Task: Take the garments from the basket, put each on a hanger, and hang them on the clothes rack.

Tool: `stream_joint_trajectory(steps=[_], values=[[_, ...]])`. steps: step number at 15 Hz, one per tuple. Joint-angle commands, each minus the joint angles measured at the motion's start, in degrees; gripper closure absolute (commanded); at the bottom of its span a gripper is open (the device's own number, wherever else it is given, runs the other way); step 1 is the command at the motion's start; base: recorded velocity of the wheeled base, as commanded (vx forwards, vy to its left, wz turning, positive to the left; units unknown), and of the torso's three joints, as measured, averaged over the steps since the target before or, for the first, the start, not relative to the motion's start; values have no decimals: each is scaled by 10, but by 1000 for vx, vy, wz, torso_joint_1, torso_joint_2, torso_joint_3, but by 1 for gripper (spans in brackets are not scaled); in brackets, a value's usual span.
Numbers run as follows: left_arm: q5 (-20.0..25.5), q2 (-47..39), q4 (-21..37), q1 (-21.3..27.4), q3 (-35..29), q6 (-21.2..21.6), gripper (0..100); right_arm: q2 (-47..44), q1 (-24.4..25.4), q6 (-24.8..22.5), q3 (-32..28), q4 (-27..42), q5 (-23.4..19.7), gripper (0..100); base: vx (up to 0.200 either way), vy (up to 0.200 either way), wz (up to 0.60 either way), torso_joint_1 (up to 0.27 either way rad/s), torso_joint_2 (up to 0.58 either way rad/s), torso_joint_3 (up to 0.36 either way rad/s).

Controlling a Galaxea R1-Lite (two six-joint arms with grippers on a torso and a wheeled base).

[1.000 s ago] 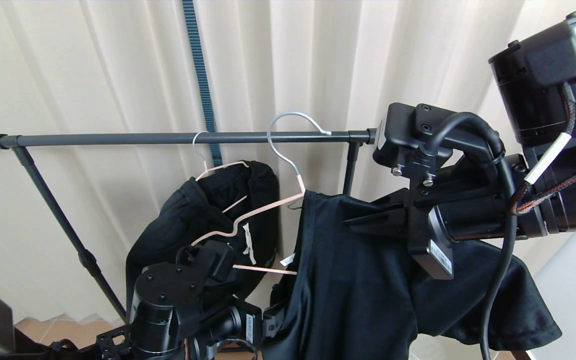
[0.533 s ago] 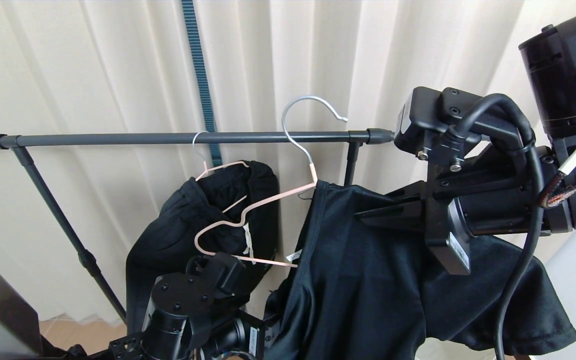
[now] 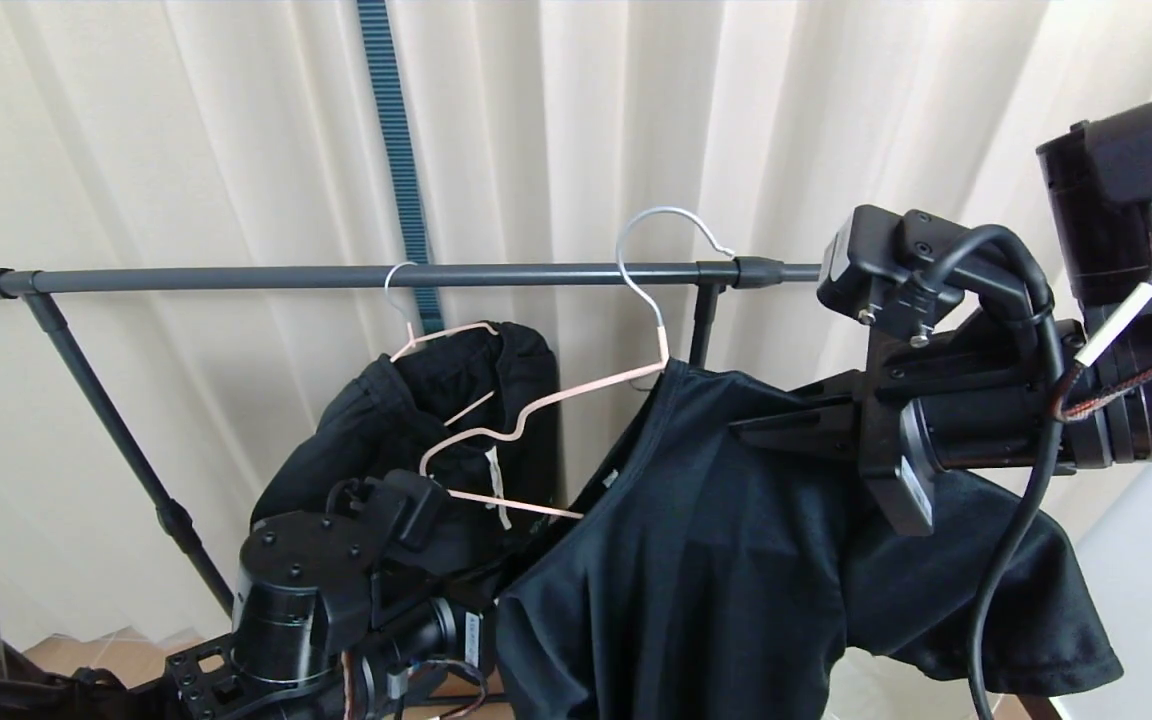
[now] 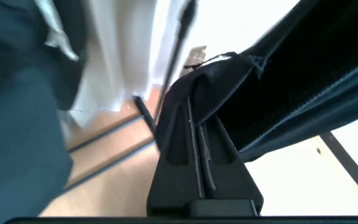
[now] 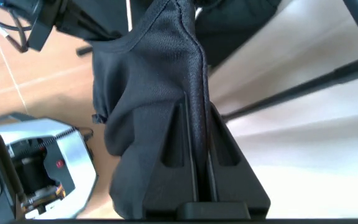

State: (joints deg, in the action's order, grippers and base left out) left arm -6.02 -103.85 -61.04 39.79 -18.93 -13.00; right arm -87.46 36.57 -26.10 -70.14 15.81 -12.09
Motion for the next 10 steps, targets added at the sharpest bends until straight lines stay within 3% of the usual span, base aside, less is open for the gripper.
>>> stream_joint_trajectory(steps=[1, 8, 10], values=[[0, 10, -1, -10, -2, 4, 100, 19, -37, 0, 72, -55, -21, 100, 0, 0, 0, 0, 0, 0], [0, 23, 0, -36, -2, 39, 100, 91, -87, 35, 194, -125, -98, 100, 0, 0, 0, 0, 0, 0], [0, 23, 0, -44, 2, 59, 100, 111, -118, 41, 270, -202, -130, 100, 0, 0, 0, 0, 0, 0]])
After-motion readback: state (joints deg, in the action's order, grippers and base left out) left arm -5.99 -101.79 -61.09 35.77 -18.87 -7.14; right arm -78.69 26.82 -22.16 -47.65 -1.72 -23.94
